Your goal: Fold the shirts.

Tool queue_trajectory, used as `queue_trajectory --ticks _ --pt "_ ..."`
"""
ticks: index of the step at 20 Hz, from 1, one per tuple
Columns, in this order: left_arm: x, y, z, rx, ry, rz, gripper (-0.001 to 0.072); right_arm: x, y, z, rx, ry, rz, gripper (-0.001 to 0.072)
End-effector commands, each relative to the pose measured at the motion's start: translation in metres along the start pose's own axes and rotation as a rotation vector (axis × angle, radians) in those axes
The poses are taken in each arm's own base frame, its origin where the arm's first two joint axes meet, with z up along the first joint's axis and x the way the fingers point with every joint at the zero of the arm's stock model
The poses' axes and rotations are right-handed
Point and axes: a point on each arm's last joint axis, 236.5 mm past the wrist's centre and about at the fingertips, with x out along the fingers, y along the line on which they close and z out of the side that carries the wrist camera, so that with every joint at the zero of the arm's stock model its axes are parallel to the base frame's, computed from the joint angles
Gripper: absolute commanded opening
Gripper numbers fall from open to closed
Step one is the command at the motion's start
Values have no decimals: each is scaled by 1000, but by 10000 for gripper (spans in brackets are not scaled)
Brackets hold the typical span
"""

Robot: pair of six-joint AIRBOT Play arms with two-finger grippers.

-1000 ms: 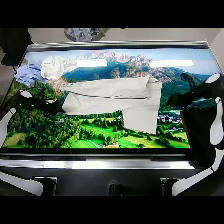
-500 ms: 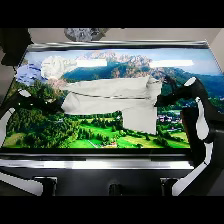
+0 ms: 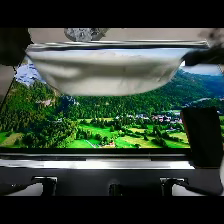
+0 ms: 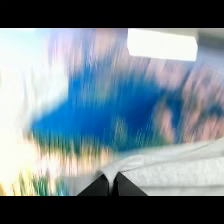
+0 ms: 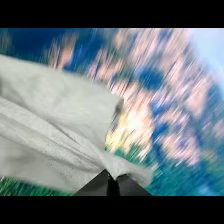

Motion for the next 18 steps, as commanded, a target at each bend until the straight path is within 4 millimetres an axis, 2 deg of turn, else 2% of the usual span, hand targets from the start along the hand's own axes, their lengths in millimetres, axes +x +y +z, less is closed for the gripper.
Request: queue_trajectory --ticks 1,2,3,5,7,8,10,12,13,14,15,16,18 --pt "-191 -85 109 188 -505 31 38 -229 18 128 -267 -452 -395 50" --pt "-228 -104 110 216 -569 28 38 -282 34 135 -312 -517 -471 50" --pt "-262 -122 105 244 -611 22 38 -320 47 134 -336 -548 -523 50" --pt "-308 -146 96 237 -676 1 38 -376 69 123 -360 -582 -597 50" --pt "-335 -158 93 255 -728 2 38 -411 82 121 -383 -632 -649 50" --pt "-342 -161 92 260 -742 3 38 -421 85 123 -381 -659 -665 50" --pt "-342 -159 92 262 -741 12 38 -426 85 126 -371 -686 -671 50" --pt "-331 -148 92 246 -710 39 38 -407 78 123 -347 -642 -642 50" --pt "-317 -140 88 239 -663 50 38 -386 71 118 -332 -583 -610 50" --pt "-294 -127 80 227 -586 68 38 -359 62 108 -316 -502 -569 50" --pt "-264 -112 69 208 -488 80 38 -322 52 94 -293 -393 -511 50" --pt "-226 -93 52 176 -365 83 38 -281 40 76 -266 -274 -446 50" --pt "-141 -52 6 90 -105 80 38 -182 24 24 -188 -4 -260 50"
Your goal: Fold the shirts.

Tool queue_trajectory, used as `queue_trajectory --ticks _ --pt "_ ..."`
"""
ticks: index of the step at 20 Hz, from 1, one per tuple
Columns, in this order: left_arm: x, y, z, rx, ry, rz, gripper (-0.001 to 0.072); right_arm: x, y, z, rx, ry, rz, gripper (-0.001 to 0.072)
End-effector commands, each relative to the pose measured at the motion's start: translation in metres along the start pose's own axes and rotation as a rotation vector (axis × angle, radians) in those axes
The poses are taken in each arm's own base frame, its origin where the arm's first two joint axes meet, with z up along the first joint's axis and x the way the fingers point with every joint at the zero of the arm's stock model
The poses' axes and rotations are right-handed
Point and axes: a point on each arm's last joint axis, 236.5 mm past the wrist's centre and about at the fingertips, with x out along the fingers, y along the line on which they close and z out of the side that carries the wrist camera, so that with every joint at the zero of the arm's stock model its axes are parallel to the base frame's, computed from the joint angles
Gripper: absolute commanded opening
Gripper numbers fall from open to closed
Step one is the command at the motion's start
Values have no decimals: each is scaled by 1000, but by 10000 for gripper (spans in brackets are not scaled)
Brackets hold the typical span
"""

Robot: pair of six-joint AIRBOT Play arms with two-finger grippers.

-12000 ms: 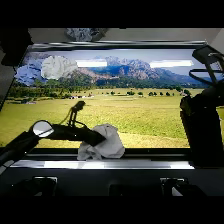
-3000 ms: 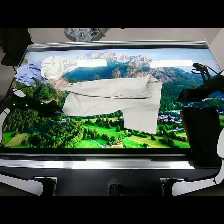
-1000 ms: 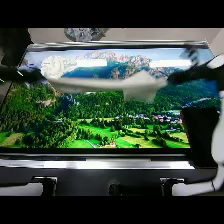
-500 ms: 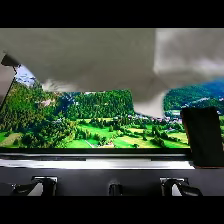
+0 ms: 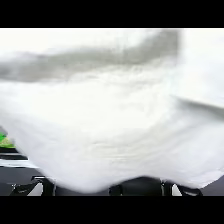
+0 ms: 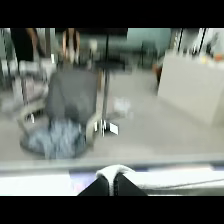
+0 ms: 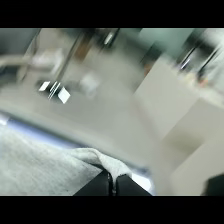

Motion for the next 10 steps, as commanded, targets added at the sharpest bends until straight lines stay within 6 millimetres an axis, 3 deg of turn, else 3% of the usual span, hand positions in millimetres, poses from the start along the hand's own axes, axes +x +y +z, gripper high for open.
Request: queue_trajectory --ticks 1,3,5,7,9,10 --pt "83 40 -130 -111 409 6 38 98 78 -132 83 444 367 49" --pt "133 65 -225 -178 622 5 38 149 142 -216 199 677 611 49" --pt "174 88 -319 -232 793 5 40 192 202 -286 343 817 785 49" --pt "209 104 -402 -311 926 13 40 233 251 -333 518 863 865 49" --pt "239 109 -455 -402 978 -1 40 269 280 -357 680 840 867 50" --pt "253 109 -471 -448 980 -12 39 290 287 -368 742 809 832 50"
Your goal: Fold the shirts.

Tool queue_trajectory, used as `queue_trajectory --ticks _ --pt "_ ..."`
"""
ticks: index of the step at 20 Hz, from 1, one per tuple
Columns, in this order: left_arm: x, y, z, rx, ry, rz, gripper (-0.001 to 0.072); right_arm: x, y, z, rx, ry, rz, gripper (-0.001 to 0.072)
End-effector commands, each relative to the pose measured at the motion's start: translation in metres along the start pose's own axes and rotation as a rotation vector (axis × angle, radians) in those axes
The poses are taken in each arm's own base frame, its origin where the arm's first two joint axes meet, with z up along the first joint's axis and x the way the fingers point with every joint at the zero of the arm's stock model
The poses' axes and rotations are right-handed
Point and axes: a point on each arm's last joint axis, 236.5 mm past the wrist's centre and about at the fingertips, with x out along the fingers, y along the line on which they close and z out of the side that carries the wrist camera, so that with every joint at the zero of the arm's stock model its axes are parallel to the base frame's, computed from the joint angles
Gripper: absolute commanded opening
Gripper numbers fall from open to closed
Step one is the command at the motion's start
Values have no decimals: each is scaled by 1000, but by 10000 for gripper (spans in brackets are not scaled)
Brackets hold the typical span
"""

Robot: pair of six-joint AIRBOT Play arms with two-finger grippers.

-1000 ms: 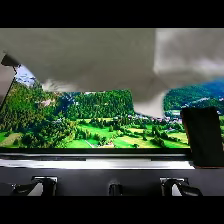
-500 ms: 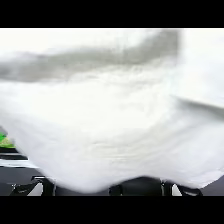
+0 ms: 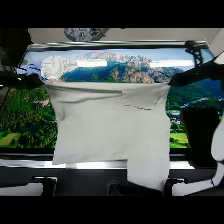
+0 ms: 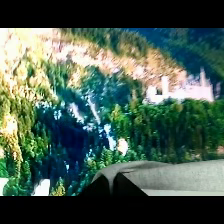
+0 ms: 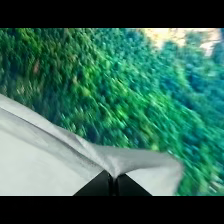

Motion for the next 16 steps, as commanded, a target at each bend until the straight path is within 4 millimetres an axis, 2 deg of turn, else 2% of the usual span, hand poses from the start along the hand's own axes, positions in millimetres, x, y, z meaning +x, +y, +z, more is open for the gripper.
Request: queue_trajectory --ticks 1,2,4,6,7,9,11,13,16 --pt "100 19 -16 -136 91 -90 39 90 -25 12 217 -97 128 50" --pt "113 17 -10 -159 85 -119 39 96 -35 18 234 -130 106 50" --pt "121 18 2 -155 69 -130 39 97 -44 24 238 -163 77 50" --pt "107 19 12 -110 57 -138 40 82 -36 18 195 -133 104 50" --pt "96 18 8 -82 90 -151 39 70 -27 7 158 -82 128 50" --pt "76 19 -19 -57 231 -179 39 47 -3 -35 99 108 175 50" --pt "65 24 -63 -47 418 -175 39 33 7 -83 53 340 142 50" --pt "65 30 -98 -41 548 -146 38 39 8 -116 41 494 70 50" --pt "64 21 -139 -63 694 -172 38 64 17 -140 49 563 62 50"
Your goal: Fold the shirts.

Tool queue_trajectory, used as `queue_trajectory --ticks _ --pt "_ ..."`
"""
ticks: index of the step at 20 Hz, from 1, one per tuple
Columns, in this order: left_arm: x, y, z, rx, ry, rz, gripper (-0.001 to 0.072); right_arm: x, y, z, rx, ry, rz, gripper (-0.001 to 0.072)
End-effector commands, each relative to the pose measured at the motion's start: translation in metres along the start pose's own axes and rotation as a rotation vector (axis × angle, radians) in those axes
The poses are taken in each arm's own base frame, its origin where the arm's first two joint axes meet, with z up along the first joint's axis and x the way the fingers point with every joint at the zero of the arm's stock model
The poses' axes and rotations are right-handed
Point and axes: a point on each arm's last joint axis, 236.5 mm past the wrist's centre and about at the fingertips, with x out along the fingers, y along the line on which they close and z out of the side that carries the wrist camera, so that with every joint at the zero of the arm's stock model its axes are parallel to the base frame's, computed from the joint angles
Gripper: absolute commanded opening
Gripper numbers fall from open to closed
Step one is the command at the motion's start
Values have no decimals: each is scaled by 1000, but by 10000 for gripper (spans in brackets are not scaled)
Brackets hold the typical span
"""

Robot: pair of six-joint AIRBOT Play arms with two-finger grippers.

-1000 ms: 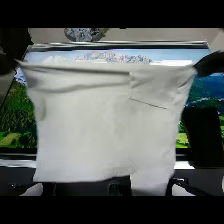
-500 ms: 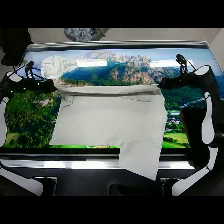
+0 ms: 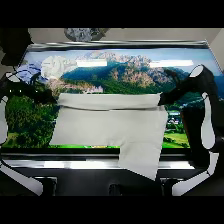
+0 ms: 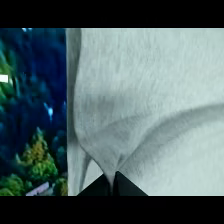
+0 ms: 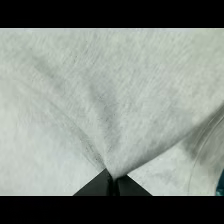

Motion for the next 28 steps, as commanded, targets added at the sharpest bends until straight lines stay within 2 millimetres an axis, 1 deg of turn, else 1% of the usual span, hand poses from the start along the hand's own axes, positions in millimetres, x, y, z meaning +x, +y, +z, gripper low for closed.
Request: queue_trajectory --ticks 1,4,6,7,9,10,11,12,13,14,15,16,17,19,20,21,22,25,26,27,28 --pt "14 -2 -54 -19 221 -18 37 21 -1 -33 34 147 -44 49" --pt "11 -4 -58 -20 235 -23 37 14 -1 -40 45 162 -45 49" --pt "9 -2 -62 -46 250 -14 37 6 -6 -46 53 173 -73 49" --pt "9 3 -64 -55 258 6 37 5 -7 -50 67 190 -80 49" --pt "13 12 -66 -55 272 48 37 15 1 -51 87 193 -49 50" --pt "16 13 -65 -65 275 49 40 23 4 -50 92 190 -44 51" --pt "18 12 -66 -64 281 48 97 30 4 -50 110 188 -48 122" --pt "18 12 -66 -71 280 49 309 31 5 -47 115 175 -44 278" --pt "15 13 -64 -91 271 55 424 27 5 -45 113 161 -42 384" --pt "8 14 -61 -118 253 61 423 19 0 -45 112 151 -57 411" --pt "-2 15 -57 -141 230 66 423 7 -3 -48 109 143 -60 430" --pt "-14 16 -55 -150 204 71 423 -10 -5 -56 110 142 -54 450" --pt "-26 16 -59 -156 199 77 423 -27 -9 -70 122 148 -51 456" --pt "-44 26 -89 -196 259 141 423 -54 -21 -103 181 180 -83 462" --pt "-46 34 -102 -207 265 180 423 -60 -26 -116 203 179 -112 462" --pt "-41 38 -114 -212 257 197 423 -60 -27 -126 219 163 -134 461" --pt "-29 38 -133 -222 258 193 423 -55 -25 -133 227 149 -141 461" --pt "7 39 -202 -260 295 183 423 -35 -12 -150 204 144 -116 459" --pt "14 39 -219 -266 303 179 423 -30 -10 -155 194 161 -104 454" --pt "20 40 -231 -273 294 180 423 -27 -8 -160 187 176 -92 448" --pt "22 42 -235 -282 274 184 423 -25 -5 -162 185 180 -83 444"
